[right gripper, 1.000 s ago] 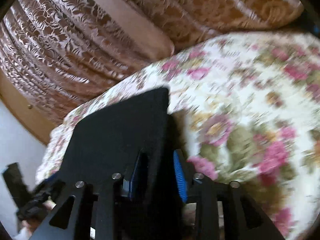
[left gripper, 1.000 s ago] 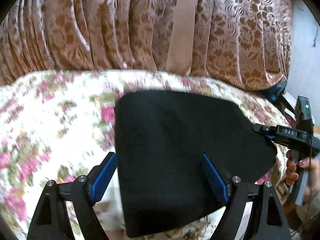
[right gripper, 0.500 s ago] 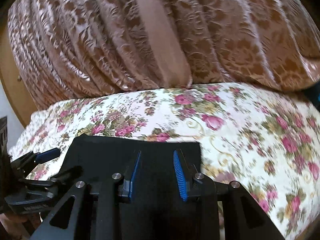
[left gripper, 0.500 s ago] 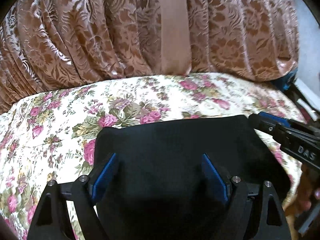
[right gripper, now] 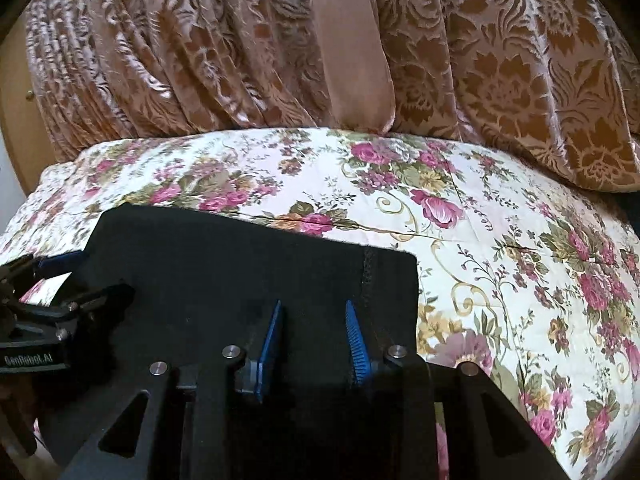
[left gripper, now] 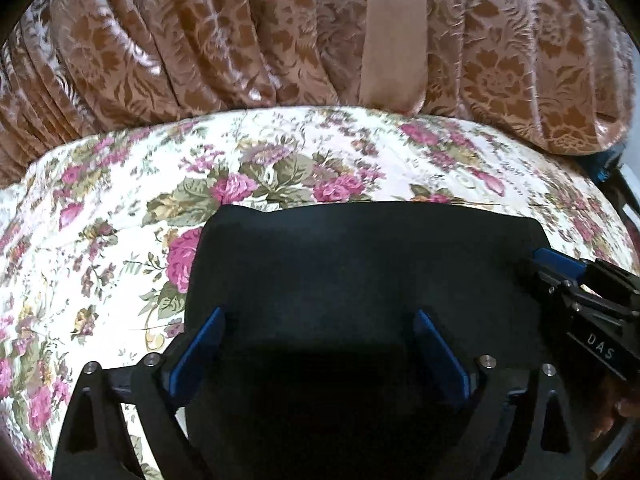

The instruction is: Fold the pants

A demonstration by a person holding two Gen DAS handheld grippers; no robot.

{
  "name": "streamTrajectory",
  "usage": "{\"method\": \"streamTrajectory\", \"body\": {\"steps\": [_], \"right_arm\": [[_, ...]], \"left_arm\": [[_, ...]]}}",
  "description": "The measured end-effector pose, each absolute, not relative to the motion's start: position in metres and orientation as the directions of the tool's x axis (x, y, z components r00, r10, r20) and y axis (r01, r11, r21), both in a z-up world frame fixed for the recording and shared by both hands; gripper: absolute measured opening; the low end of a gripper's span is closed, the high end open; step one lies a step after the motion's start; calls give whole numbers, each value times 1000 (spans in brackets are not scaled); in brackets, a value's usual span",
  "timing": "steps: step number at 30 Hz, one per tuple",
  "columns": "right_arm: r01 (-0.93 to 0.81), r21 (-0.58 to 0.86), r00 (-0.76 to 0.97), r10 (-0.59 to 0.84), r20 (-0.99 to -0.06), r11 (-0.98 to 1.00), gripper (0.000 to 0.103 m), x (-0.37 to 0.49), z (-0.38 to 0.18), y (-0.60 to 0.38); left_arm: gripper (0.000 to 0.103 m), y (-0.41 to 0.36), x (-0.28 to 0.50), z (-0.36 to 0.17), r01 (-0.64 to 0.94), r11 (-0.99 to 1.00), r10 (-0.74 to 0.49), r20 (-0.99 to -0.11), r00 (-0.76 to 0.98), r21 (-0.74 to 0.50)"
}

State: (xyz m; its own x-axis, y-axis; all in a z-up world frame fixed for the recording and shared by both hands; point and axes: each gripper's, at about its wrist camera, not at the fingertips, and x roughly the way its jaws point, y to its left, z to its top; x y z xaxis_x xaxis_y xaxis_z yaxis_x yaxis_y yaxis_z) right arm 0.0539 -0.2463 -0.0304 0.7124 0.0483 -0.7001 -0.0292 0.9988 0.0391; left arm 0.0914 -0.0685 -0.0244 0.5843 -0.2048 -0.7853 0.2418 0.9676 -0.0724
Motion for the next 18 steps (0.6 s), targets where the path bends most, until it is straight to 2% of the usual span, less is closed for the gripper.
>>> {"method": "streamTrajectory", "body": {"steps": [7, 16, 18], "right_arm": [[-14, 130, 684, 105, -722, 991, 32, 86, -42, -258], [10, 82, 725, 50, -687, 997, 32, 63, -35, -251], [30, 71, 724, 27, -690, 997, 37, 55, -34, -251]], "left_arm": [[101, -65, 102, -33, 232, 967, -224, -790, 571, -107], [101, -62, 92, -31, 243, 964, -237, -768, 594, -109], [101, -61, 89, -31, 239, 965, -236, -764, 601, -110]]}}
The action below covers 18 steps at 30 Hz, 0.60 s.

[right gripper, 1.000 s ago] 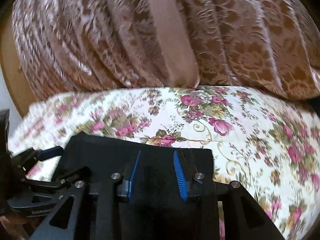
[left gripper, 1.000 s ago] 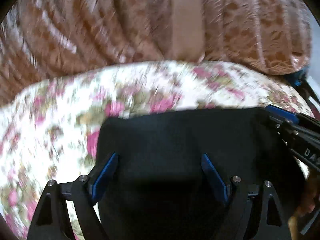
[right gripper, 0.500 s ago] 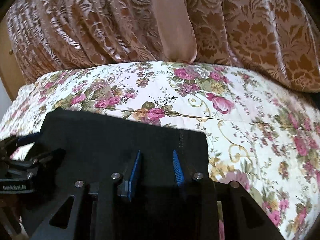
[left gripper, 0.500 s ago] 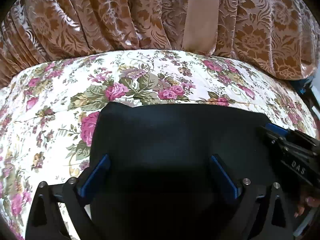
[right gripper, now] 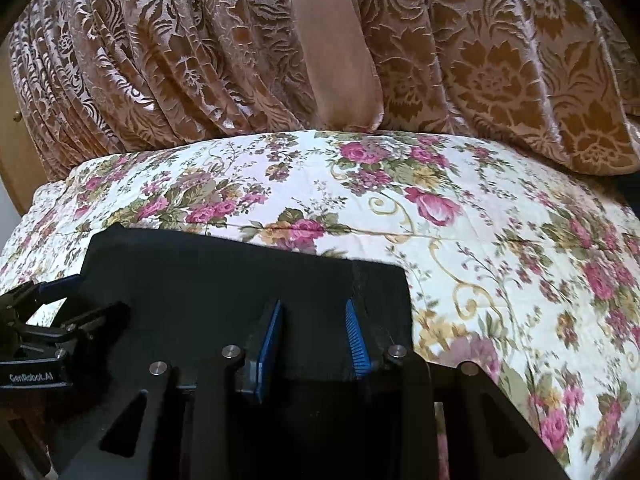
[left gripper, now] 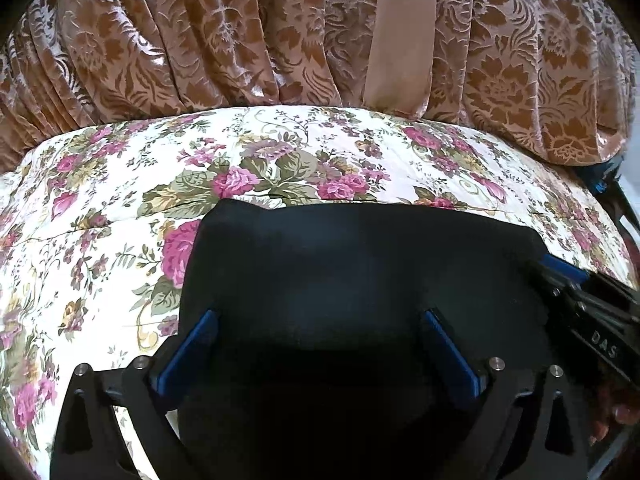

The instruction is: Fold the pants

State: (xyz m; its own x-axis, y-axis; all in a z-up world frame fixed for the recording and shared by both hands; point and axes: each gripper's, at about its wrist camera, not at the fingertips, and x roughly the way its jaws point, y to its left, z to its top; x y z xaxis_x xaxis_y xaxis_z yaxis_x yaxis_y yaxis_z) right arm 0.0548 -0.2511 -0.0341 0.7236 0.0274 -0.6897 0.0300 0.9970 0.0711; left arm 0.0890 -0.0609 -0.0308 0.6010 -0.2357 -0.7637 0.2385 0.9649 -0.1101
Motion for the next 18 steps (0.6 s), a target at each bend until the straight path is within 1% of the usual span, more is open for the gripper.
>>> {"method": "streamTrajectory", "body": {"steps": [1, 6, 7, 8, 9, 12, 14, 15, 18], "right_arm": [[46, 68, 719, 14, -695, 997, 41, 50, -35, -252], [75, 156, 715, 56, -697, 985, 44, 20, -41, -268], [83, 162, 713, 56, -699, 983, 53, 16, -42, -270], [99, 181, 700, 61, -712, 978, 57, 10, -44, -274], [105, 221, 693, 88, -716, 970, 58, 7, -47, -279], [152, 440, 676, 232, -700, 885, 62, -5, -61, -305], [162, 546, 668, 315, -674, 822, 62, -10, -70, -317], [161, 579, 671, 342, -658, 799, 62, -14, -72, -320], [133, 559, 668, 343, -661, 819, 62, -19, -69, -316]], "left_arm": [[101, -60, 88, -31, 238, 965, -237, -762, 602, -112], [102, -56, 80, -30, 231, 965, -242, -761, 602, -125], [102, -55, 77, -30, 226, 966, -242, -762, 601, -129], [102, -53, 76, -31, 224, 965, -245, -763, 598, -135], [102, -51, 73, -31, 219, 965, -251, -763, 595, -146], [102, -43, 58, -32, 208, 965, -254, -749, 612, -157], [102, -39, 48, -31, 205, 965, -258, -741, 620, -164], [102, -36, 44, -31, 199, 965, -257, -742, 620, -169], [102, -29, 35, -33, 188, 963, -270, -748, 607, -195]]}}
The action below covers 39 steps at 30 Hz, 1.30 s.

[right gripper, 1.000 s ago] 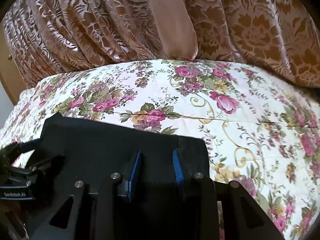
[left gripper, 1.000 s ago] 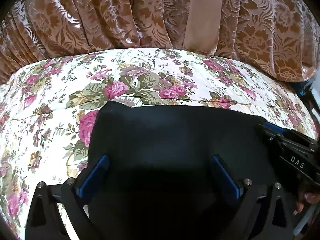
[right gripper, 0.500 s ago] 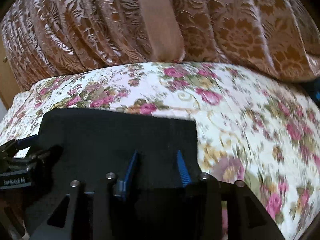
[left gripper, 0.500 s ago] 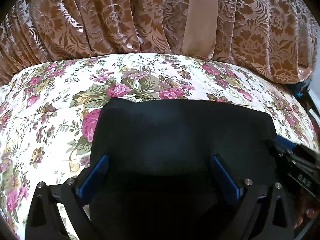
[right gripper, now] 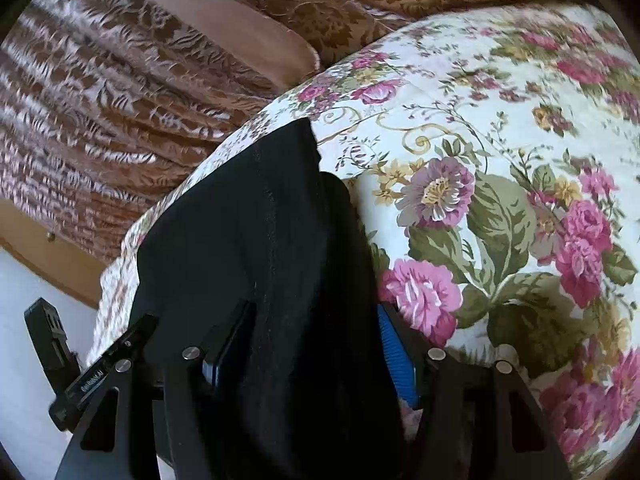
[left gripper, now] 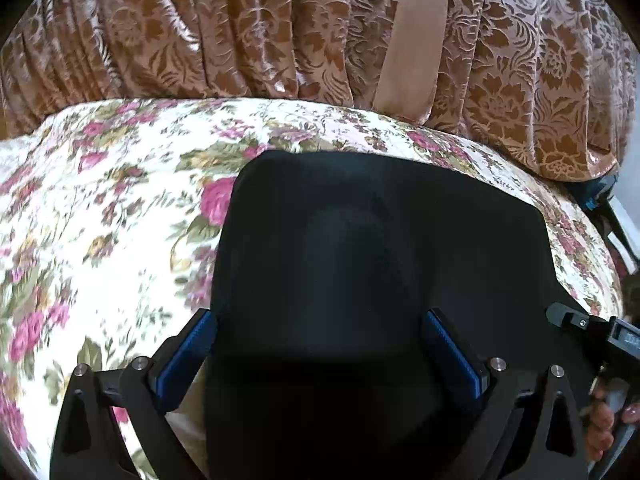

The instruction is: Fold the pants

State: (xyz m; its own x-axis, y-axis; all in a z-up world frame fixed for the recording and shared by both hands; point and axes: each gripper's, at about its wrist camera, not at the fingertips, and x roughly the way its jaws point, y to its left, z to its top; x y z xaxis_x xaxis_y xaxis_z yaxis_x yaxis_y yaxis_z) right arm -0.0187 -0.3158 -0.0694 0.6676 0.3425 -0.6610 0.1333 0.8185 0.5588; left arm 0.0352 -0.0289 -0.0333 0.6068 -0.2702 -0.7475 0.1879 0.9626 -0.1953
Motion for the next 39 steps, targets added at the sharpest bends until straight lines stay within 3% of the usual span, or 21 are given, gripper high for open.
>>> {"method": "streamTrajectory", "body": {"steps": [13, 24, 33, 39], "right_arm": [[105, 529, 624, 358, -694, 842, 66, -25, -60, -314], [70, 606, 552, 475, -685, 792, 67, -37, -67, -325], [57, 702, 528, 576, -625, 710, 71, -39, -83, -332], [39, 688, 531, 568, -628, 724, 71, -29, -85, -322]], "left_arm": [[102, -1, 14, -44, 147, 908, -411, -768, 492, -391], [102, 24, -12, -50, 247, 776, -629, -688, 362, -580], [101, 29, -3, -51, 252, 705, -707, -635, 310, -662], [101, 20, -1, -51, 298, 705, -710, -638, 299, -644]]}}
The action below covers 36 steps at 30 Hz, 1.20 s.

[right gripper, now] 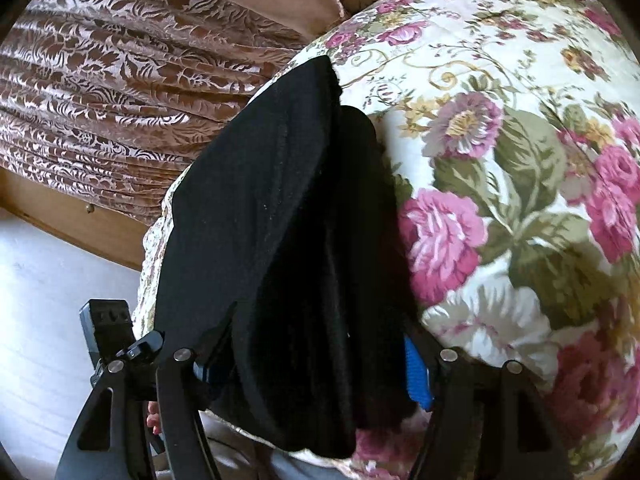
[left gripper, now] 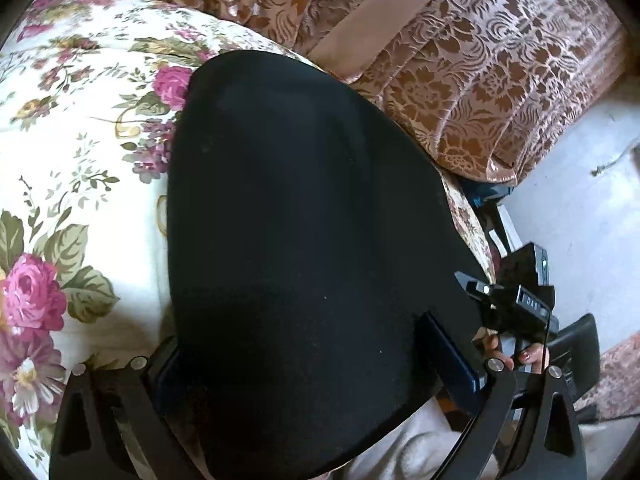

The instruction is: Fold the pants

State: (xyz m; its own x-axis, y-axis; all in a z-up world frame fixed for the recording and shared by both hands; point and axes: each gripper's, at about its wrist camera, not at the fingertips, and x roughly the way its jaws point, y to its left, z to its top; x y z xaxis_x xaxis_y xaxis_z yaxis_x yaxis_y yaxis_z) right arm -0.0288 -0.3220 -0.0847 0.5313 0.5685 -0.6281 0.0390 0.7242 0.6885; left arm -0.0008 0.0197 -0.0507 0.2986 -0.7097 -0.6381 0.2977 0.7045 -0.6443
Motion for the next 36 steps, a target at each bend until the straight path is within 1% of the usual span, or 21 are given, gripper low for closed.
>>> {"method": "streamTrajectory", "body": {"steps": [2, 5, 7, 9, 13, 15, 18, 20, 22, 25, 27, 29, 31, 32, 34, 36], "right_arm": [[31, 674, 533, 558, -636, 738, 71, -29, -84, -319], [16, 678, 528, 570, -629, 734, 70, -29, -84, -320], [19, 685, 524, 576, -627, 728, 70, -28, -85, -322], [18, 678, 524, 571, -632, 734, 70, -27, -85, -321], [23, 681, 535, 566, -627, 732, 70, -27, -86, -320], [24, 683, 541, 566, -623, 730, 71, -29, -86, -320], [21, 680, 549, 560, -621, 733, 71, -29, -86, -319], [23, 674, 558, 550, -621, 738, 71, -29, -86, -318], [25, 664, 568, 536, -625, 747, 71, -30, -85, -316], [21, 640, 580, 512, -633, 768, 71, -28, -83, -311], [14, 626, 586, 501, -637, 779, 70, -28, -81, -309], [11, 621, 588, 498, -638, 784, 68, -29, -80, -308], [2, 618, 590, 498, -635, 786, 61, -30, -77, -307], [-3, 612, 595, 494, -635, 791, 59, -31, -75, -306], [-16, 587, 610, 473, -636, 810, 55, -35, -70, -303], [-29, 558, 629, 449, -634, 829, 52, -38, -63, -299]], "left_arm": [[95, 21, -1, -49, 298, 702, -712, -639, 291, -647], [89, 31, 6, -50, 264, 655, -755, -598, 269, -708], [87, 39, 13, -55, 212, 609, -789, -557, 260, -764], [87, 38, 17, -57, 200, 587, -805, -537, 253, -785], [87, 18, 13, -49, 293, 649, -761, -601, 245, -702], [85, 21, 11, -50, 291, 647, -763, -592, 259, -705], [78, 23, 10, -49, 279, 648, -761, -587, 276, -709], [70, 19, 10, -47, 294, 649, -761, -588, 275, -702], [66, 16, 11, -47, 312, 649, -761, -589, 273, -694], [62, 19, 11, -52, 304, 642, -767, -577, 282, -704], [61, 17, 7, -50, 319, 658, -753, -584, 302, -683], [58, 14, 1, -46, 328, 681, -732, -596, 329, -655], [55, 11, -5, -38, 337, 701, -713, -603, 358, -629], [54, 10, -7, -36, 344, 709, -705, -607, 367, -615], [52, 6, -13, -26, 381, 742, -671, -626, 398, -552], [51, 1, -17, -15, 420, 768, -638, -641, 428, -484]]}}
